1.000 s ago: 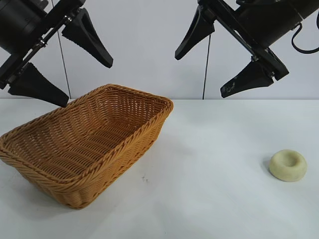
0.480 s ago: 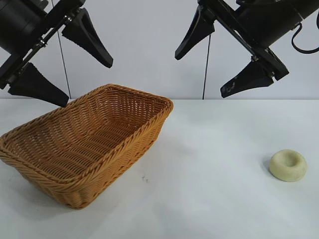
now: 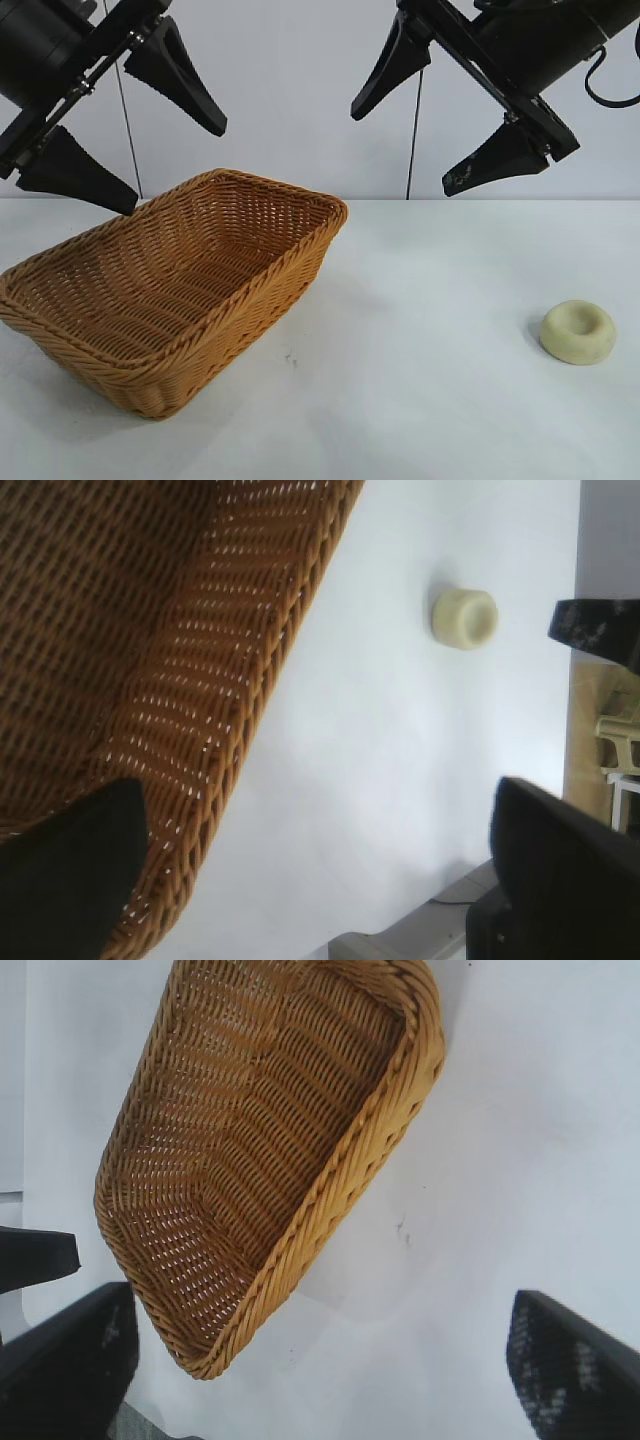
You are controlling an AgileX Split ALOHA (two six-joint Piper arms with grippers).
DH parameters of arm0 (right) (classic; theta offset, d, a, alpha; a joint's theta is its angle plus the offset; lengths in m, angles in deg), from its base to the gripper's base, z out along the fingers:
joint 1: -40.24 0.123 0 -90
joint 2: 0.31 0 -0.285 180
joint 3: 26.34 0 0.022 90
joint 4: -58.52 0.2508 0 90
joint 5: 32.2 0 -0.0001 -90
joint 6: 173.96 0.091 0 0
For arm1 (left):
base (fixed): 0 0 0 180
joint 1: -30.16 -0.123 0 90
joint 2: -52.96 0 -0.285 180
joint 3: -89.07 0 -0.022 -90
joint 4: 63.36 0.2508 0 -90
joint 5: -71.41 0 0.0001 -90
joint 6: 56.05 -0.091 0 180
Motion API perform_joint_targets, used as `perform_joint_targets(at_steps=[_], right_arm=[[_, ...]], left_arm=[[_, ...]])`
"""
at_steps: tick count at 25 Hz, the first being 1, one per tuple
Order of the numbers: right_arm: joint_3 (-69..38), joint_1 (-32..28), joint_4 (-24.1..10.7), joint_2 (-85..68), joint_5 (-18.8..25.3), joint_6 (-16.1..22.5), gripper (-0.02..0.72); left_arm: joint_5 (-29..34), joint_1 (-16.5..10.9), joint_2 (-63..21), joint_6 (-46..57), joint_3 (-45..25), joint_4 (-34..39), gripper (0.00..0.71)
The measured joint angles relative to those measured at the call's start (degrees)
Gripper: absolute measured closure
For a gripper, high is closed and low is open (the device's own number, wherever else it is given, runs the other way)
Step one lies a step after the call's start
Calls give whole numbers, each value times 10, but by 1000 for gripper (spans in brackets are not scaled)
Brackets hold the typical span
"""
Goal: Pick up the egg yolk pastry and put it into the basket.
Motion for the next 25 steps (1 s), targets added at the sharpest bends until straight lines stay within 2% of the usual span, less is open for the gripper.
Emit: perform_joint_targets(at_steps=[3,7,11,15,19,25], right_arm=[[0,0,0,0,0,0,10],[0,0,0,0,0,0,10],[0,0,0,0,0,0,10],[0,0,0,0,0,0,10],[0,0,0,0,0,0,10],[0,0,0,0,0,0,10]], left_arm=[[2,-9,-9,10,0,4,26],[5,-19,-55,67,0,53,26],[9,-19,-125,183,-19,125,26],[7,-19,-193,331,-81,201,26],[-27,-19,-223,469,-150,246,26],[-87,-19,-207,505,-175,252,26]])
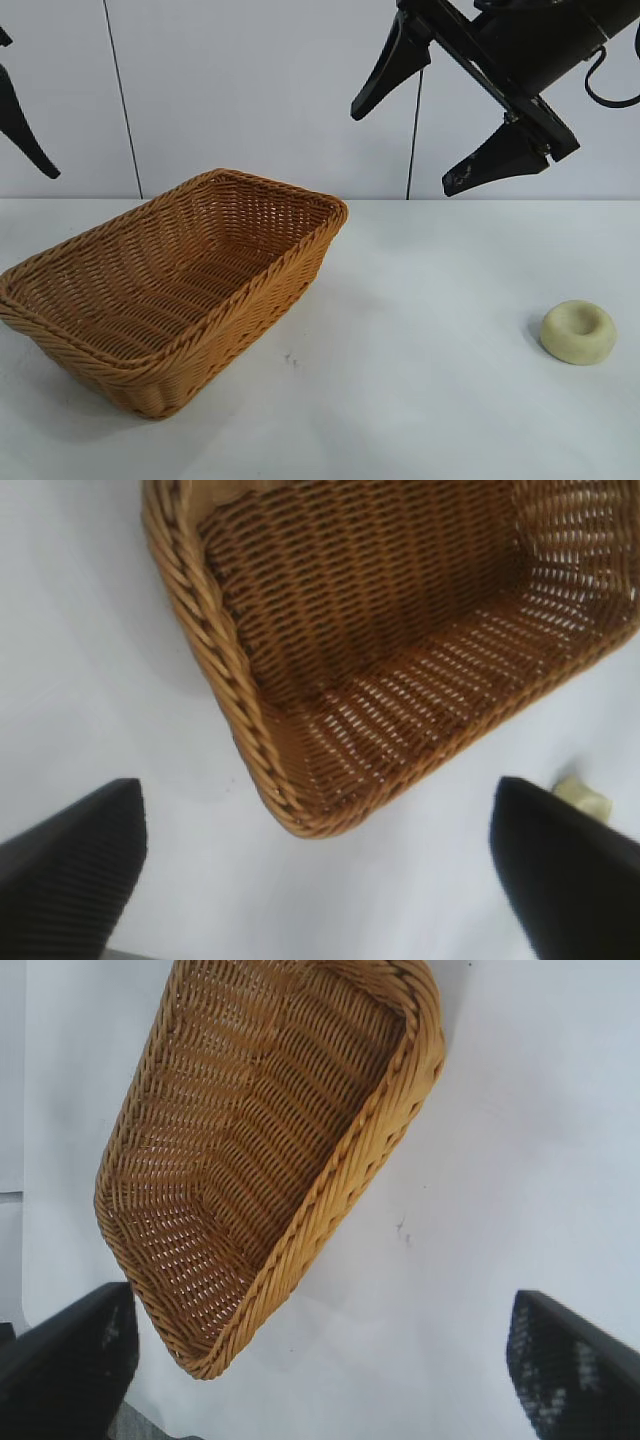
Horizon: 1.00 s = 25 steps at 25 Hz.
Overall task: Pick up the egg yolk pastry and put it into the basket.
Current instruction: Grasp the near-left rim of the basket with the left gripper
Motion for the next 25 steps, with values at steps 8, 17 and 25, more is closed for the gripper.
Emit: perform_joint_targets(at_steps=[8,17,25], right_arm=[[0,0,0,0,0,0,10],[0,0,0,0,0,0,10],[0,0,0,0,1,0,10]], left_arm=[[-11,0,56,43,0,1,26],[-62,63,133,156,-1,58,30],[-95,69,187,214,-1,119,30]])
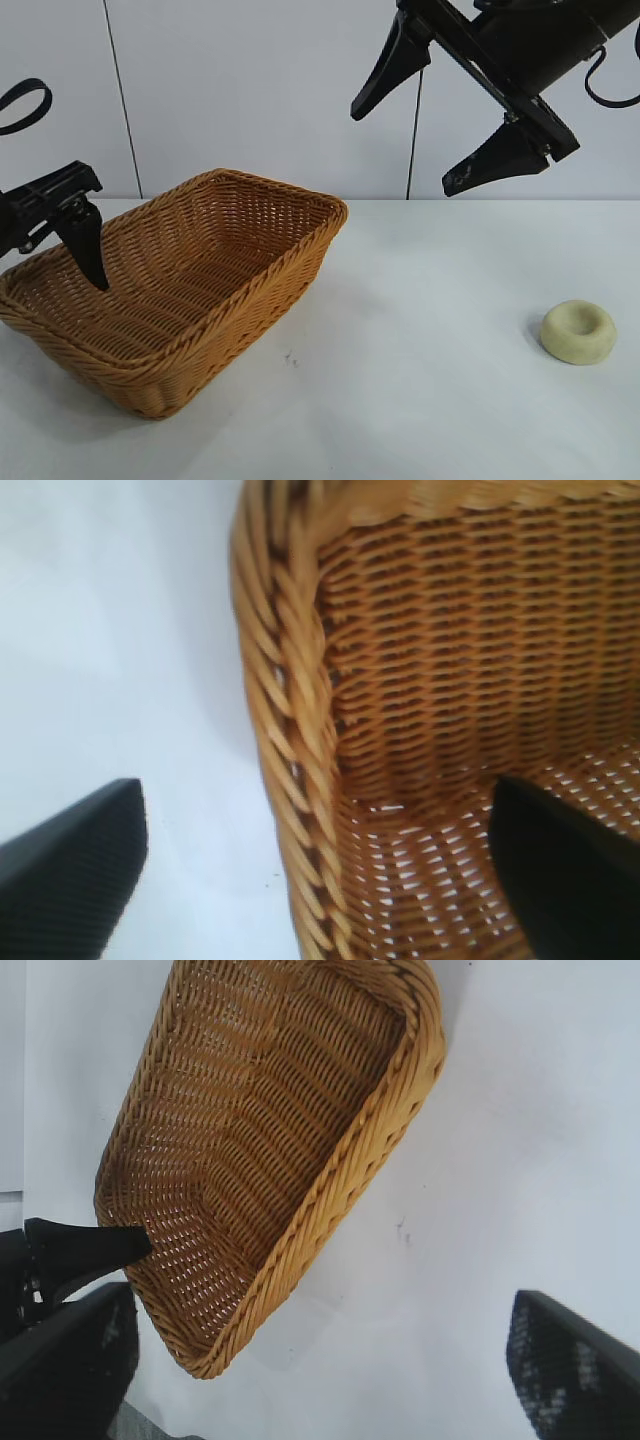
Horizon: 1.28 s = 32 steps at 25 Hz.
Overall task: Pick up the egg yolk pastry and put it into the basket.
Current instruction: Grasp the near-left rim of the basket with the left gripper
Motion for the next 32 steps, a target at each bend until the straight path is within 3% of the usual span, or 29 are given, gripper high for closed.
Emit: perform_joint_targets(at_steps=[17,19,22,29,32], right_arm=[[0,0,0,0,-1,0,10],[0,0,0,0,-1,0,10],[0,0,0,0,-1,0,10],[0,0,0,0,-1,0,10],[0,0,0,0,-1,0,10]], left_arm=[[-58,0,99,-12,0,1,41],[-61,0,99,-13,0,1,81],[-61,0,99,-15,0,0,196],[-58,0,99,-24,0,-39,552],[-67,0,99,-56,0,-65,599]])
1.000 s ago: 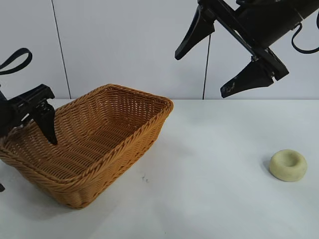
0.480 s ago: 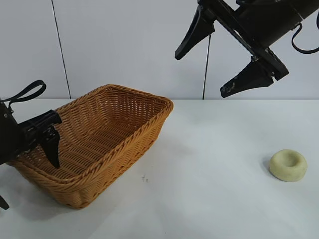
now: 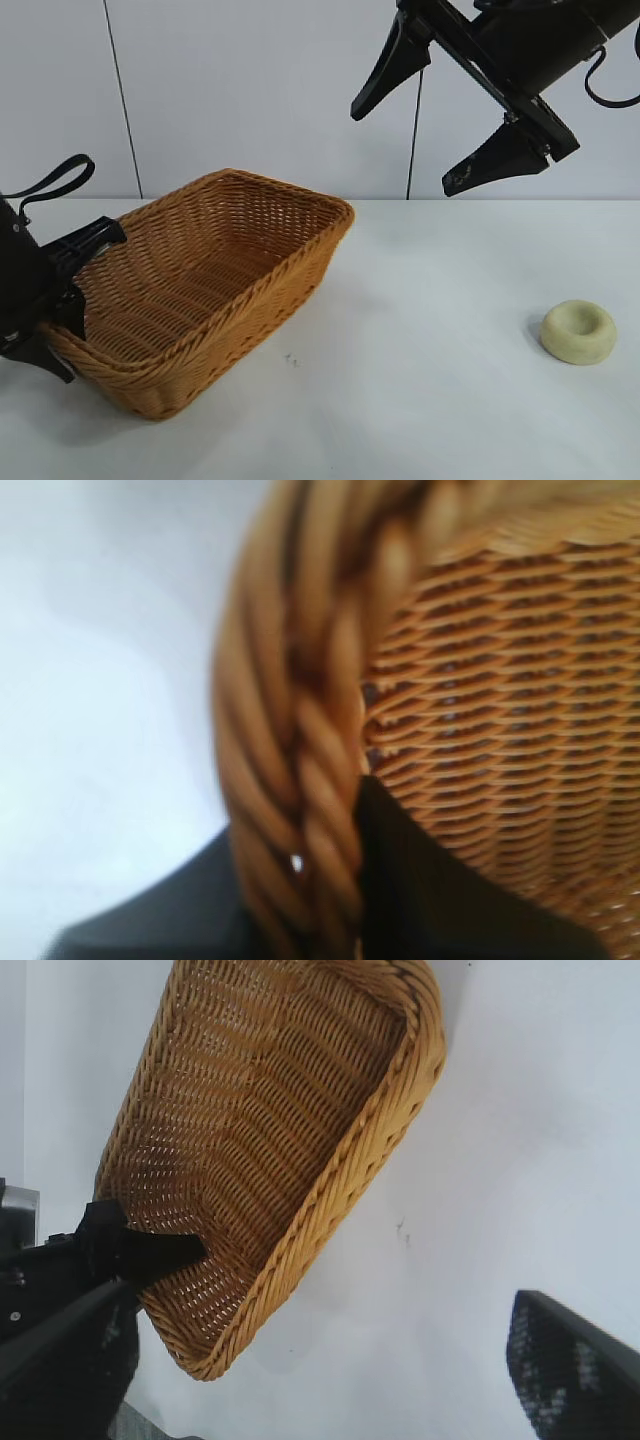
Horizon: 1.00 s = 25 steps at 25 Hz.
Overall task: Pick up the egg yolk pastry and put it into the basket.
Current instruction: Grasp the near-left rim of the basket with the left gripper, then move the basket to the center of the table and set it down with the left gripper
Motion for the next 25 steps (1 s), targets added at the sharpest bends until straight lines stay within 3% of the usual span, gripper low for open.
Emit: perform_joint_targets(at_steps=[8,15,25], right_arm=[[0,0,0,0,0,0,10],[0,0,-1,0,0,0,10],[0,0,-4,0,0,0,10]], left_arm=[[67,-18,1,-123,45,-85,599],[133,-49,1,-237,145,-85,599],[234,-50,19,-335,236,-8,600]])
